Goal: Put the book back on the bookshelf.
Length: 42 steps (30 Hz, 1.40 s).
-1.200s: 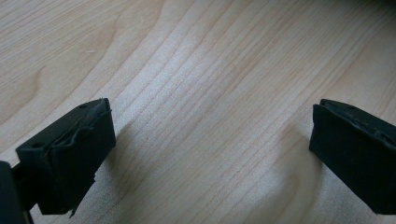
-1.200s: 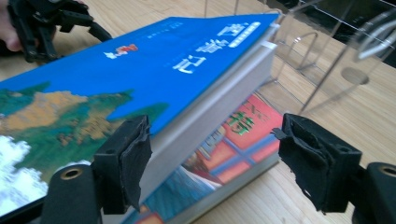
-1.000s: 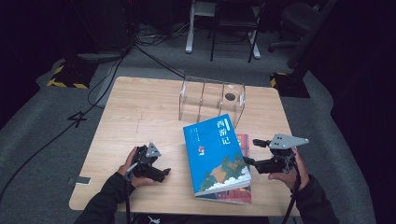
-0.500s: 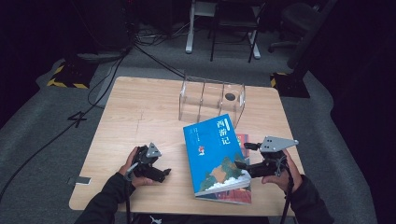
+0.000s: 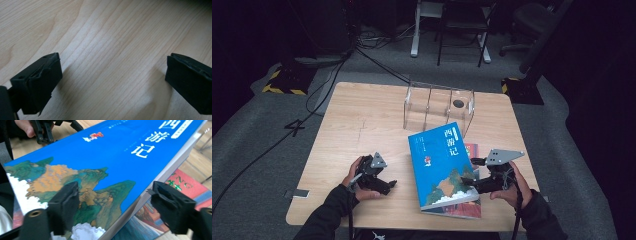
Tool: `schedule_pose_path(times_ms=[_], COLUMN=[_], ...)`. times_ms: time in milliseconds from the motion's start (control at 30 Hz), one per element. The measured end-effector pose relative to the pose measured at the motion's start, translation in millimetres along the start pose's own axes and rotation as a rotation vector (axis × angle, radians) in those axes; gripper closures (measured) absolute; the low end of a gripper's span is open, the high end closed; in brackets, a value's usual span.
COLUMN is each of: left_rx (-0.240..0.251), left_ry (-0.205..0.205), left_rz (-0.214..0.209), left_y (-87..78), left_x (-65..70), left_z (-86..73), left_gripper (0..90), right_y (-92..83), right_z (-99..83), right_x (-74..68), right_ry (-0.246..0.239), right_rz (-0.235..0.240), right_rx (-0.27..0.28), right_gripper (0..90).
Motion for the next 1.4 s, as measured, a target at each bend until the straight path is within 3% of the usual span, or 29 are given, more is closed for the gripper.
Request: schedule_pose_path(times_ms=[100,167,233,333,433,567,633,800,867,1067,1200,1300,1400], left_rx=[0.025,0.038,0.053,0.059,0.105,0.138,0.146,0.133,0.143,0.165,0.175,0.2,0.211], left_ry=[-0.007,-0.004,0.028,0.024,0.031,0.022,0.025,0.032,0.044,-0.008,-0.006,-0.018,-0.008], left_rz=[-0.011,-0.053,-0.034,-0.041,-0.051,-0.082,-0.074,-0.064,-0.064,-0.088,-0.091,-0.131,-0.165], left_y=[2.6,5.3,9.3,12.7,16.3,25.2,30.2,37.6,39.2,42.8,44.8,47.7,50.4], left_x=[-0.7,-1.4,-0.7,-0.8,-3.0,-6.9,-8.4,-12.4,-15.0,-25.8,-30.5,-30.9,-31.0], left_z=[6.4,11.9,19.1,27.5,44.2,59.5,64.6,72.5,74.9,79.1,83.8,87.8,91.7], left_gripper=[15.3,15.9,18.9,19.6,23.3,26.1,27.4,28.6,39.8,51.0,60.1,67.6,74.0], right_y=[5.7,8.8,12.6,17.1,23.5,28.9,31.4,33.1,33.1,32.3,31.8,28.9,28.1], right_z=[-3.3,-4.3,-4.5,-3.6,-0.9,1.1,1.1,2.4,2.3,2.8,3.3,4.0,3.9], right_x=[5.0,8.8,12.9,16.5,20.2,22.7,24.4,25.6,25.7,24.8,24.2,23.0,23.6], right_ry=[0.039,0.058,0.071,0.079,0.087,0.091,0.099,0.094,0.092,0.074,0.059,0.021,0.017], right_rz=[0.028,0.056,0.094,0.127,0.168,0.195,0.208,0.207,0.207,0.199,0.191,0.178,0.173], right_rx=[-0.023,-0.037,-0.054,-0.07,-0.091,-0.104,-0.106,-0.109,-0.107,-0.102,-0.098,-0.082,-0.079], right_gripper=[16.0,14.0,10.8,8.9,7.9,5.6,4.2,3.7,3.7,3.9,4.0,4.9,5.1])
Point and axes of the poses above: each handheld gripper's, and its own axes: y roughly forward along the jaws, z roughly out of its top, x roughly to its right, the point moved 5 cm from there along y, roughly forward along the jaws, and after that the axes turned 3 degrees about -z, right-handed, at the moved point
